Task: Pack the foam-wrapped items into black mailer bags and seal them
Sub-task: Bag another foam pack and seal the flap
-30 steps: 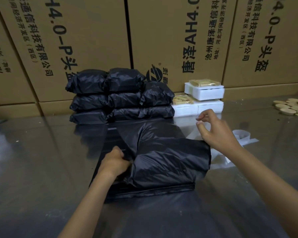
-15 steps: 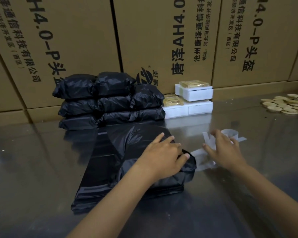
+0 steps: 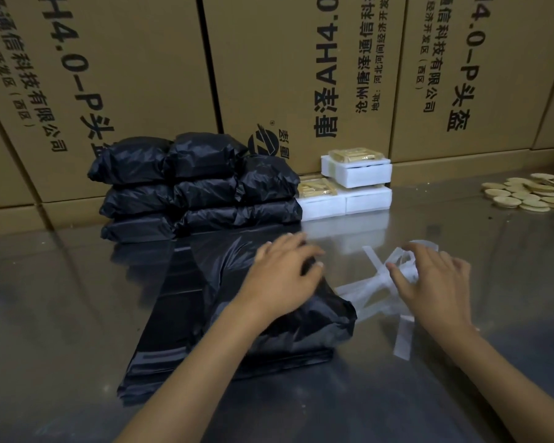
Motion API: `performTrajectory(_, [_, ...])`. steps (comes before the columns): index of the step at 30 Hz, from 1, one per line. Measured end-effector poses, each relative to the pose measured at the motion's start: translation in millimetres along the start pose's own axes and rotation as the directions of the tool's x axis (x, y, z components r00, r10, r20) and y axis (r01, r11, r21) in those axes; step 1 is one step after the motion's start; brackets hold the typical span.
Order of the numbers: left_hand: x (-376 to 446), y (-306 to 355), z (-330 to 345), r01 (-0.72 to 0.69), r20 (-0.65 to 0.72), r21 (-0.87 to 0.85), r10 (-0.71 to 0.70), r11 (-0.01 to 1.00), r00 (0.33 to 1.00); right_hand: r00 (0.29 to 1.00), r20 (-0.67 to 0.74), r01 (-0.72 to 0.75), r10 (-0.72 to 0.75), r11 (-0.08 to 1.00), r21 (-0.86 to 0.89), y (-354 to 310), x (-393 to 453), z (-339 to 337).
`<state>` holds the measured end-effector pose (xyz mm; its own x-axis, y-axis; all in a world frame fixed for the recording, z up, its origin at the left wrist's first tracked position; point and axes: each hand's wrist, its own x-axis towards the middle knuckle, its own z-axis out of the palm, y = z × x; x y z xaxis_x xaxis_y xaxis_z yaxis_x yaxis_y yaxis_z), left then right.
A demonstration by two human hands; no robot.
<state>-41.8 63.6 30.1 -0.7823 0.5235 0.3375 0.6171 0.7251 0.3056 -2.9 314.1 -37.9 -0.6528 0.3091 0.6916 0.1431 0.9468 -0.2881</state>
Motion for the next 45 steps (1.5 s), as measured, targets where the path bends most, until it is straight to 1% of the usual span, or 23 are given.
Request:
performTrajectory(2, [-11.8,-25.2,-9.2,0.087,-0.18,0.025,-0.081,0.996,0.98,1.0,-0.011,0.004,-0.003,0.999,0.05,-11.1,3.2,-5.2])
performTrajectory(4, [-26.0,-52.0,-16.5,0.243,-0.231,-0.031,-0.244,0.969,0.942,0.999,0.046,-0.017,0.008,0.979,0.201,-25.6,8.9,-12.1])
performTrajectory(6, [-38.5,-72.2,-18.9,0.373,-0.171,-0.199,-0.407,0.906,0.897,0.984,0.172,-0.111,0.05,0.924,0.365,-40.0,16.8,-17.1])
performTrajectory(7, [-43.7,-78.4,-18.1,0.419,-0.122,-0.324,-0.476,0.848,0.871,0.967,0.247,-0.16,0.061,0.901,0.403,-46.8,20.9,-18.6])
performTrajectory(9, [-52.8,-85.1,-14.8,0.498,-0.013,-0.549,-0.602,0.671,0.798,0.929,0.367,-0.218,0.041,0.864,0.455,-62.9,25.0,-21.9])
performTrajectory(10, [-56.5,-87.7,-13.2,0.54,0.045,-0.608,-0.654,0.582,0.756,0.904,0.427,-0.255,0.023,0.831,0.495,-71.9,24.0,-24.5])
performTrajectory(11, [-59.7,-89.5,-11.9,0.584,0.107,-0.635,-0.691,0.506,0.715,0.856,0.517,-0.32,0.012,0.796,0.513,-80.2,21.7,-26.0])
performTrajectory(13, [-63.9,-90.0,-9.0,0.651,0.24,-0.646,-0.704,0.398,0.669,0.683,0.73,-0.456,-0.029,0.763,0.457,-96.4,13.3,-28.6])
performTrajectory(14, [-64.3,-90.1,-6.6,0.662,0.295,-0.656,-0.684,0.363,0.667,0.588,0.808,-0.515,-0.038,0.753,0.41,-103.6,7.2,-28.0])
performTrajectory(15, [-63.6,-89.6,-3.7,0.653,0.331,-0.679,-0.654,0.335,0.68,0.532,0.846,-0.566,-0.047,0.723,0.396,-109.4,1.2,-26.0])
performTrajectory(16, [-62.8,-87.1,-1.2,0.628,0.349,-0.713,-0.62,0.311,0.703,0.521,0.851,-0.613,-0.062,0.667,0.424,-113.0,-3.6,-21.8])
performTrajectory(19, [-54.5,-77.5,1.5,0.519,0.313,-0.791,-0.516,0.323,0.798,0.58,0.811,-0.711,-0.072,0.44,0.548,-111.7,-12.1,-8.4])
performTrajectory(22, [-25.9,-73.1,-7.7,0.403,0.236,-0.83,-0.41,0.387,0.881,0.671,0.739,-0.715,-0.069,0.204,0.668,-111.2,0.8,-5.9])
performTrajectory(24, [6.7,-70.2,-19.0,0.33,0.181,-0.842,-0.352,0.427,0.918,0.73,0.681,-0.674,-0.047,0.108,0.73,-110.7,25.3,-3.6])
performTrajectory(27, [65.7,-72.1,-43.3,0.232,0.103,-0.829,-0.269,0.508,0.958,0.797,0.605,-0.605,0.002,0.012,0.796,-112.2,85.2,3.1])
performTrajectory(30, [128.7,-81.8,-70.9,0.088,0.007,-0.718,-0.119,0.69,0.993,0.832,0.544,-0.543,0.11,-0.04,0.839,-119.5,164.2,25.4])
performTrajectory(33, [190.5,-98.4,-89.5,-0.025,-0.069,-0.429,-0.005,0.903,0.998,0.82,0.555,-0.555,0.14,-0.042,0.831,-134.9,237.1,56.8])
performTrajectory(35, [228.0,-119.9,-94.0,-0.03,-0.173,-0.269,-0.017,0.963,0.985,0.801,0.591,-0.593,0.097,-0.007,0.805,-147.1,277.4,82.2])
performTrajectory(36, [243.9,-133.8,-95.0,-0.007,-0.223,-0.188,-0.036,0.982,0.974,0.783,0.619,-0.622,0.064,0.044,0.782,-153.0,293.3,95.9])
performTrajectory(38, [266.5,-163.7,-92.8,0.079,-0.282,0.073,-0.056,0.994,0.958,0.716,0.698,-0.683,0.003,0.208,0.7,-160.8,313.2,126.6])
performTrajectory(40, [277.8,-186.8,-84.1,0.137,-0.296,0.291,-0.047,0.947,0.954,0.682,0.729,-0.672,-0.057,0.344,0.656,-161.4,318.3,163.1])
performTrajectory(43, [288.8,-205.6,-65.4,0.163,-0.362,0.461,0.018,0.872,0.932,0.74,0.665,-0.579,-0.104,0.406,0.707,-158.6,322.9,207.3])
performTrajectory(45, [297.2,-210.7,-56.9,0.231,-0.415,0.527,0.011,0.818,0.91,0.785,0.607,-0.503,-0.124,0.444,0.741,-159.3,331.2,221.2])
